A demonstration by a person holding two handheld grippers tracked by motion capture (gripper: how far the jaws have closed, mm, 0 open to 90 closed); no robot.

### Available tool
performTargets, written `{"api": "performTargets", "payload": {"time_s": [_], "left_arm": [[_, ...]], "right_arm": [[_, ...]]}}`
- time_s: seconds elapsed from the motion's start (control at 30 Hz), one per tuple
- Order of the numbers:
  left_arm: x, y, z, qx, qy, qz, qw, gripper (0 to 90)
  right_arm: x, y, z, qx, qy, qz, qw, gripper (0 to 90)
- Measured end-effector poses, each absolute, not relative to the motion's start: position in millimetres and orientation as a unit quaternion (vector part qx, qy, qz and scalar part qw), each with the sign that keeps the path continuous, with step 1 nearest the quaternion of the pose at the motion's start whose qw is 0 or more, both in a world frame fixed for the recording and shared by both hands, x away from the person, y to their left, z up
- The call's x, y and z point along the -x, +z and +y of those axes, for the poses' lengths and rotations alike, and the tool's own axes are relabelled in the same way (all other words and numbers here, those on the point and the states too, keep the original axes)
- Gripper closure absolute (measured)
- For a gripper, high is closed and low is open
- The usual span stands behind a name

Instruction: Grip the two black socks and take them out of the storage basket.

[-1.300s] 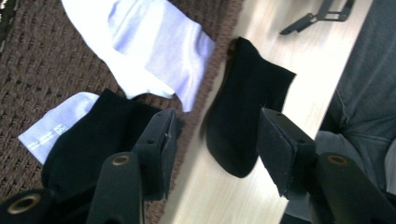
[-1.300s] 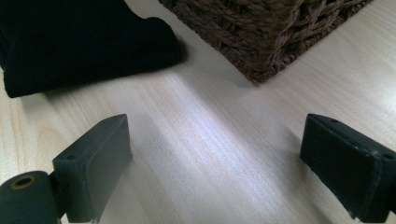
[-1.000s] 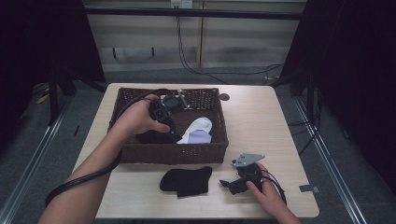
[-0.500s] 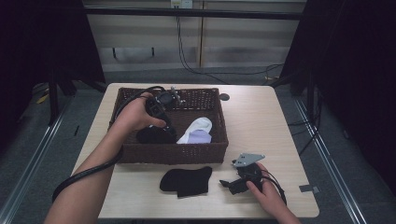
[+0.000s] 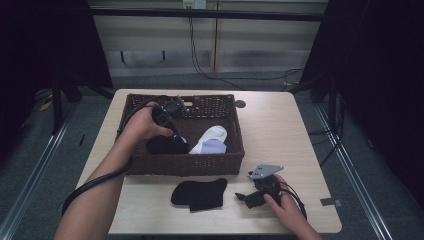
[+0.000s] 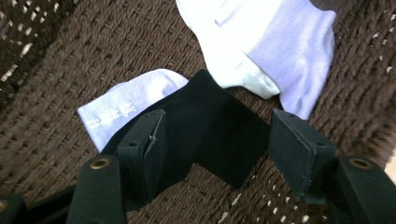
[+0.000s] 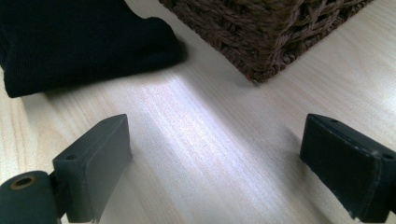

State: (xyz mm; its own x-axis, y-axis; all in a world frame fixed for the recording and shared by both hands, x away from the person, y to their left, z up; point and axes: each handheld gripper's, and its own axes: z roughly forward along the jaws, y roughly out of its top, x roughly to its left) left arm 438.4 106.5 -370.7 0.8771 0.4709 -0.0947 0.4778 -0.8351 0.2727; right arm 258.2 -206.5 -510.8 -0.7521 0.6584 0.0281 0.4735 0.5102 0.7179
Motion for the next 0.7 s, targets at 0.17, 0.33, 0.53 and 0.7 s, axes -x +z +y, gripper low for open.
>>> {"api": "performTargets", "payload": {"time_s": [0.17, 0.33, 0.53, 0.7], "left_arm": [[-445.8, -383.0, 113.9, -0.956, -0.016, 0.258, 0.142, 36.2], [-450.1, -398.2, 118.9, -0.953, -0.011, 0.273, 0.131, 35.8], [-457.4, -415.9, 127.3, -0.952, 0.012, 0.281, 0.123, 33.4], [-462.7, -428.1, 132.3, -0.948, 0.012, 0.291, 0.126, 32.3]], "right_arm": [[-258.3, -510.8, -206.5, -0.329, 0.369, 0.860, 0.126, 8.1], [-258.1, -510.8, -206.5, -0.329, 0.370, 0.860, 0.125, 8.0], [-258.1, -510.8, -206.5, -0.329, 0.370, 0.860, 0.125, 8.1], [-258.1, -510.8, -206.5, -0.329, 0.370, 0.860, 0.125, 8.1]]}}
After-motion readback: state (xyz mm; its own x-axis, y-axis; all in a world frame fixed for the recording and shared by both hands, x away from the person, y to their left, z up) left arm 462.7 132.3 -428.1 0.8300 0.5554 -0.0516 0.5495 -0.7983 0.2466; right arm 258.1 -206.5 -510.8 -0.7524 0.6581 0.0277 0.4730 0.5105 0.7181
